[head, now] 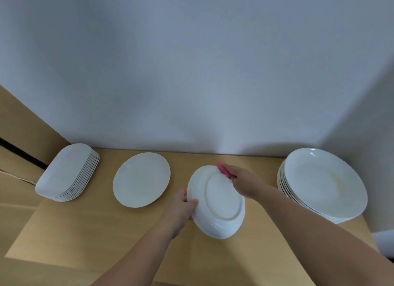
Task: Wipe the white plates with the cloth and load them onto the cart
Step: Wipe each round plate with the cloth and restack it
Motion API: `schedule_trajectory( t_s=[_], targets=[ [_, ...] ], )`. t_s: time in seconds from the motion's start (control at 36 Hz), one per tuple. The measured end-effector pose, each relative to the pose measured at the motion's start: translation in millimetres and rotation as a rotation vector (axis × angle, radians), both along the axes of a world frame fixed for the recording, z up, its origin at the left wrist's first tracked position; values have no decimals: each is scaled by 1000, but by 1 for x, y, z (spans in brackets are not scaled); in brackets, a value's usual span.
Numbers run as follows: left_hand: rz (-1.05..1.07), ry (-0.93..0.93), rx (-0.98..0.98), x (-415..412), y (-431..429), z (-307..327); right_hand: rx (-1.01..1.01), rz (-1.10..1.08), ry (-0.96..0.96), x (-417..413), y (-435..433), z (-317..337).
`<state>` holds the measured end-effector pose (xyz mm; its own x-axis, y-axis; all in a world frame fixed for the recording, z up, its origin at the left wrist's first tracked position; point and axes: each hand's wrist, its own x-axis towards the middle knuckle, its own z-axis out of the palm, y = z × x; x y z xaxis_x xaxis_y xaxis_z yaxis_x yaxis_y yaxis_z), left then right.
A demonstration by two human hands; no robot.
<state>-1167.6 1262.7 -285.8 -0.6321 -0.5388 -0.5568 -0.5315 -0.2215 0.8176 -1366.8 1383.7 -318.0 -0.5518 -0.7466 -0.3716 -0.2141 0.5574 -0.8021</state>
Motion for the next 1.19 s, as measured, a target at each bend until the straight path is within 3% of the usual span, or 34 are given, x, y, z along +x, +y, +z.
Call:
schedule_trajectory(
  t_s=[0.42,0.72,0.86,1.19],
  targets=[
    [69,1,56,2,6,-1,-95,-287,-244,39,56,-25],
    [164,31,79,-6,28,5,-175,-538,-228,96,75,-24],
    [211,81,140,-11,36,7,-186,-540,-103,119,75,-22],
    [196,70,141,-14,43,7,-141,-195,303,154,75,-13]
  ],
)
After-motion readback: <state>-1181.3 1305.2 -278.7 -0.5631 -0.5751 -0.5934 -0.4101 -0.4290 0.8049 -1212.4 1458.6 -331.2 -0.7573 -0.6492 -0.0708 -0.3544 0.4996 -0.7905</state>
